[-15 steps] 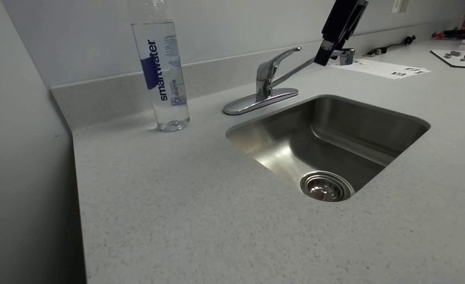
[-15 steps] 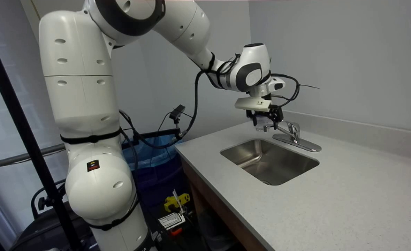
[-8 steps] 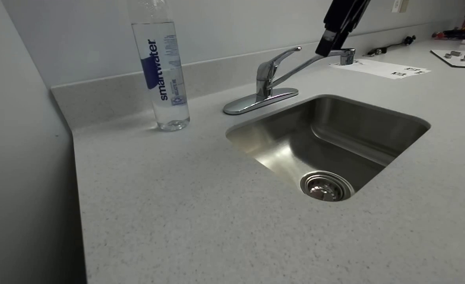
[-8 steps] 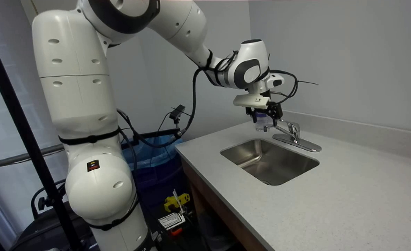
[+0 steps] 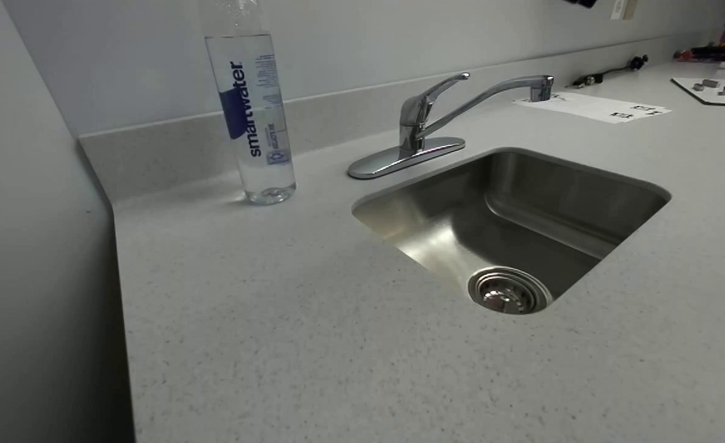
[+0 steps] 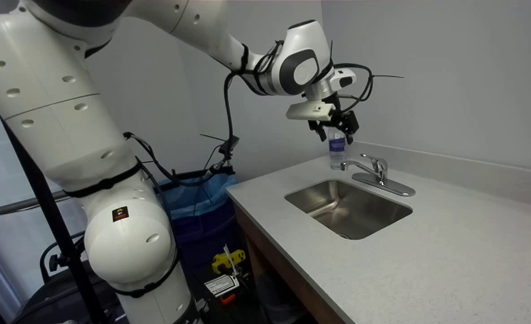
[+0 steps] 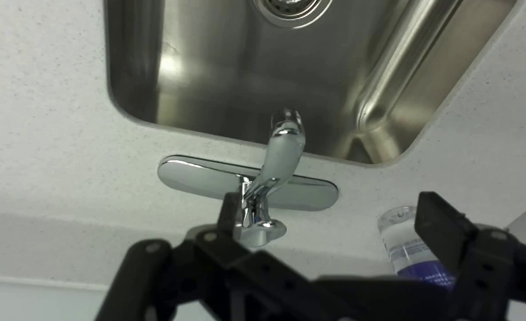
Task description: Move the nozzle from right to left
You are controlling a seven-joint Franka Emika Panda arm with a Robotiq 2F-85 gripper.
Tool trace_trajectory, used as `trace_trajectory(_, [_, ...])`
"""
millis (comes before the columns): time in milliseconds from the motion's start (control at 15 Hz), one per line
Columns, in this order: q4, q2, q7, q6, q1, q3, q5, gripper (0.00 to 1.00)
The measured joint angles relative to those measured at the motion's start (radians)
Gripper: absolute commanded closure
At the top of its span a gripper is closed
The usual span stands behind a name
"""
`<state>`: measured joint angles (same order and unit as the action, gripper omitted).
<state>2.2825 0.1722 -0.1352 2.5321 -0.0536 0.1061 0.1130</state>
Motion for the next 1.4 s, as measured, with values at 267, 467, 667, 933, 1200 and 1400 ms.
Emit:
trace_trajectory(267, [0.104,0.178,0.013,0.0,0.0,-0.006,0.0,0.0])
trace_trajectory(467, [0.174,0.296,0.027,-0.008,-0.002,-0.012,0.0,0.0])
trace_trajectory(667, [0.233,0.393,0.042,-0.02,-0.006,-0.013,0.0,0.0])
trace_trajectory(933, [0.292,0.478,0.066,-0.023,-0.016,-0.013,0.0,0.0])
trace_trajectory(1200, [0.315,0.509,0.072,-0.023,-0.017,-0.013,0.0,0.0])
trace_trajectory(1400, [0.316,0.51,0.072,-0.023,-0.017,-0.013,0.0,0.0])
